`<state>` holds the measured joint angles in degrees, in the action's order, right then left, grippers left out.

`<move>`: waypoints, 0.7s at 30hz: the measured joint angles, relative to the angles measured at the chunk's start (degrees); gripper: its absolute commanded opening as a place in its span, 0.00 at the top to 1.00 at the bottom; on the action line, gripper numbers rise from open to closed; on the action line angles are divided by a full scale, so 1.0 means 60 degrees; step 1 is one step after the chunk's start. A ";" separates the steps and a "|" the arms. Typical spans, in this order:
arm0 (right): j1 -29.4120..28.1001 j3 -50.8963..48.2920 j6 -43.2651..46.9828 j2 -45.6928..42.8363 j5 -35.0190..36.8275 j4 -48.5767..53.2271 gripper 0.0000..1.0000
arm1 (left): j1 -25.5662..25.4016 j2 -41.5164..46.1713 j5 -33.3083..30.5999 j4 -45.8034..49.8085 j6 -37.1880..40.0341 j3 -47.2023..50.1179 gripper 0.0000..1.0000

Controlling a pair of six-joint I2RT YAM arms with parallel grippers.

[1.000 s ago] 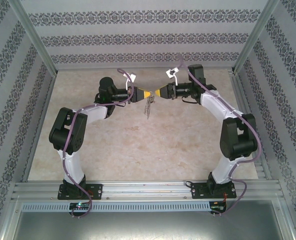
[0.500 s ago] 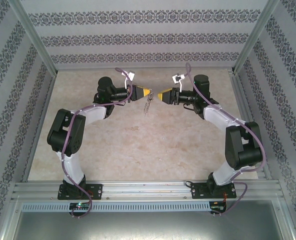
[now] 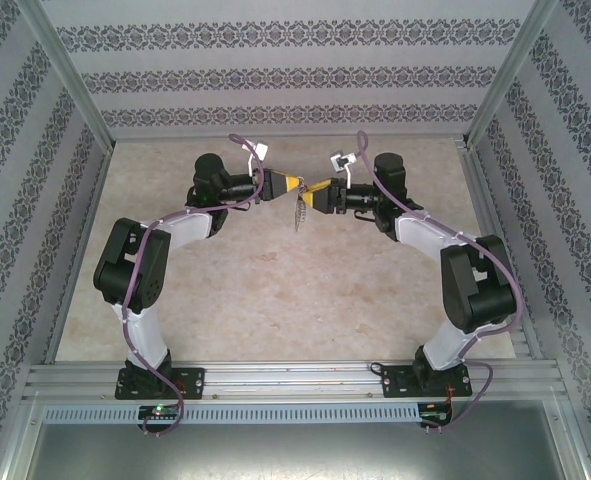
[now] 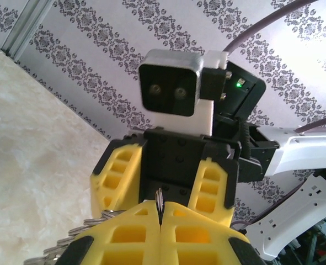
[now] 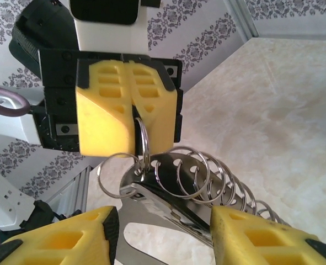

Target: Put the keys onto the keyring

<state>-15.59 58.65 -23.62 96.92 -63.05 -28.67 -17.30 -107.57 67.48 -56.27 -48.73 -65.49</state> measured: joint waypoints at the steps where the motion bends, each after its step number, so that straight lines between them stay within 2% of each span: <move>1: -0.0007 0.0000 -0.0069 0.0058 -0.0029 -0.0084 0.57 | 0.0000 0.0000 0.0000 -0.0036 -0.0040 0.0000 1.00; 8: -0.0036 -0.0025 -0.0368 0.0131 -0.0324 -0.0688 0.89 | 0.0000 0.0000 -0.0018 -0.0211 -0.0215 0.0000 1.00; 12: -0.0044 -0.0142 -0.0484 0.0124 -0.0546 -0.0936 0.98 | 0.0007 0.0000 -0.0076 -0.0211 -0.0219 0.0000 1.00; 21: 0.0084 -0.0430 -0.0510 0.0058 -0.0576 -0.0954 1.00 | 0.0000 0.0011 -0.0219 -0.0211 -0.0204 0.0000 1.00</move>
<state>-15.09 56.07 -26.68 97.27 -66.50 -34.39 -17.30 -107.50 66.17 -57.54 -49.95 -65.49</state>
